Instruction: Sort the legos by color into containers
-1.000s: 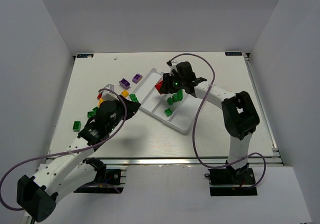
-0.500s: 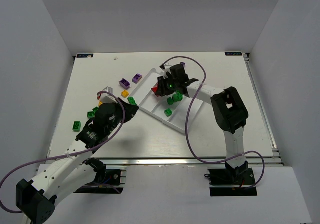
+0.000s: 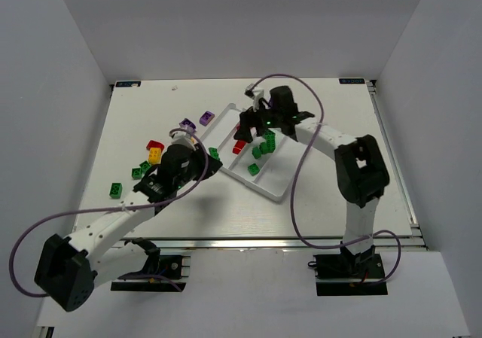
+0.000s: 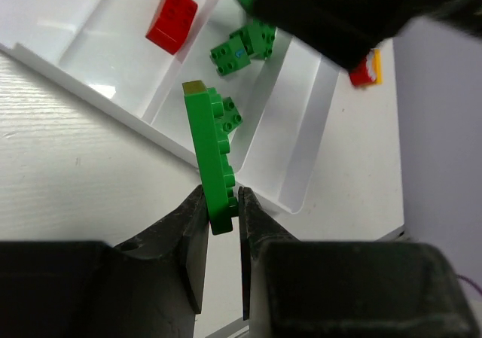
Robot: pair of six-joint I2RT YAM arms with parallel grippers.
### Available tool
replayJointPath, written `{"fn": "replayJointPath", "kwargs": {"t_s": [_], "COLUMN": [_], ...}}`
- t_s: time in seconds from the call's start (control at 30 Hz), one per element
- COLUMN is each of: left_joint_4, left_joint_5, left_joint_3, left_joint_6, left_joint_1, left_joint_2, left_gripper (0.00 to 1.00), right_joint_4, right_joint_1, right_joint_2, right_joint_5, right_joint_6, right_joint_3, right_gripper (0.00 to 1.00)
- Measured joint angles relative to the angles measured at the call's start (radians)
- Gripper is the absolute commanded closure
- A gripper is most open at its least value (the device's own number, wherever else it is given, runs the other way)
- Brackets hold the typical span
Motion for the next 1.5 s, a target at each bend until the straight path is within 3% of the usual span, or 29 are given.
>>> {"fn": "replayJointPath", "kwargs": {"t_s": [0.13, 0.2, 0.23, 0.33, 0.4, 0.43, 0.7, 0.97, 1.17, 1.5], "left_joint_4": [0.027, 0.042, 0.047, 0.049, 0.046, 0.045, -0.009, -0.121, -0.151, -0.158], "left_joint_5": [0.084, 0.121, 0.136, 0.174, 0.194, 0.203, 0.235, 0.220, 0.212, 0.201], "left_joint_3": [0.076, 0.125, 0.148, 0.222, 0.272, 0.295, 0.463, 0.612, 0.649, 0.667], "left_joint_6": [0.061, 0.093, 0.110, 0.161, 0.196, 0.211, 0.308, 0.410, 0.439, 0.441], "left_joint_1": [-0.002, -0.006, -0.009, -0.020, -0.028, -0.032, -0.069, -0.093, -0.108, -0.122], "left_joint_2": [0.161, 0.247, 0.286, 0.401, 0.475, 0.507, 0.730, 0.867, 0.886, 0.887], "left_gripper": [0.86, 0.86, 0.85, 0.84, 0.82, 0.81, 0.75, 0.60, 0.48, 0.50], "right_joint_4": [-0.013, -0.011, -0.014, -0.066, -0.112, -0.135, -0.227, -0.223, -0.225, -0.224], "right_joint_1": [-0.110, -0.178, -0.211, -0.304, -0.335, -0.344, -0.351, -0.393, -0.435, -0.503], "right_joint_2": [-0.158, -0.231, -0.261, -0.327, -0.353, -0.365, -0.526, -0.608, -0.608, -0.608], "right_joint_5": [-0.174, -0.248, -0.276, -0.336, -0.357, -0.366, -0.378, -0.391, -0.395, -0.379], "right_joint_6": [-0.110, -0.154, -0.181, -0.265, -0.306, -0.325, -0.375, -0.373, -0.357, -0.350], "right_joint_3": [-0.044, -0.064, -0.074, -0.089, -0.103, -0.117, -0.312, -0.344, -0.363, -0.366], "right_gripper": [0.11, 0.18, 0.23, 0.53, 0.67, 0.68, 0.57, 0.49, 0.45, 0.44]}}
